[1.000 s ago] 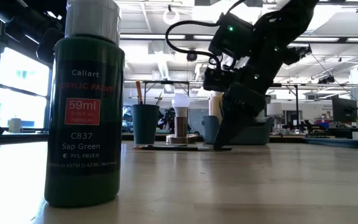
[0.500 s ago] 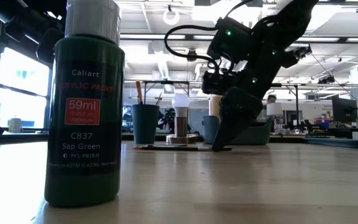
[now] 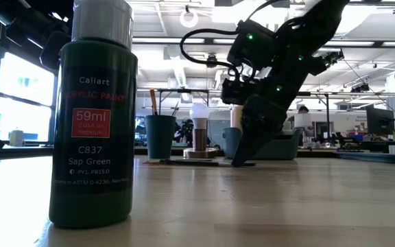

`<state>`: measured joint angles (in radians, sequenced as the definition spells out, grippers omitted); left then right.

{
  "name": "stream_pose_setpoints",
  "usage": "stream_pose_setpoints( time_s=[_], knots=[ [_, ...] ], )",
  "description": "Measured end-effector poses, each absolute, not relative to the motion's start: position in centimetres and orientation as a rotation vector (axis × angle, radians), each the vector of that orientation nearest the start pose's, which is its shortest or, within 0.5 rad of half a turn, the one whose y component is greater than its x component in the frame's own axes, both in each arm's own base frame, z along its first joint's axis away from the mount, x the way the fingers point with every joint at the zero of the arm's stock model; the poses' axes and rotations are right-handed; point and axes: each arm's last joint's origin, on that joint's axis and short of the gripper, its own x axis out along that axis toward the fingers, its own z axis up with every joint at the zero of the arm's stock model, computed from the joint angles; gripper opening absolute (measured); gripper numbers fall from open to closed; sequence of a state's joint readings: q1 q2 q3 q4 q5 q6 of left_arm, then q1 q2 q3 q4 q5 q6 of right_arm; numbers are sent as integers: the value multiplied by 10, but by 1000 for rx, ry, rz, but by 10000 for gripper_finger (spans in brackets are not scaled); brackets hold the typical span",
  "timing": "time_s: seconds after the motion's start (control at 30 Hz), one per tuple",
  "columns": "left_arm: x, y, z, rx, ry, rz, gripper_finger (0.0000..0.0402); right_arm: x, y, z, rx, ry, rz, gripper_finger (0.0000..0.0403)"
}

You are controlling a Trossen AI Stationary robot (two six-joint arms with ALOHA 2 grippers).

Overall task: Pick & Place Paint Supplies
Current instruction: Put the silver paintbrush into the blue cup

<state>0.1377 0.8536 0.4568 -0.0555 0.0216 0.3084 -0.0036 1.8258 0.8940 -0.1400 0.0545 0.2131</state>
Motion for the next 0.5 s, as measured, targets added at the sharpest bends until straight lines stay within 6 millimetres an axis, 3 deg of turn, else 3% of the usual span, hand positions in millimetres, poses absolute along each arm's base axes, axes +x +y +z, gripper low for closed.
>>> stream_pose_setpoints(
  time_s=[0.3,0.5],
  knots=[
    [181,24,221,267,465,43,0,321,-2,124,167,1075,-161,4],
    [181,24,221,267,465,44,0,316,-2,142,162,1030,-162,3]
  ],
)
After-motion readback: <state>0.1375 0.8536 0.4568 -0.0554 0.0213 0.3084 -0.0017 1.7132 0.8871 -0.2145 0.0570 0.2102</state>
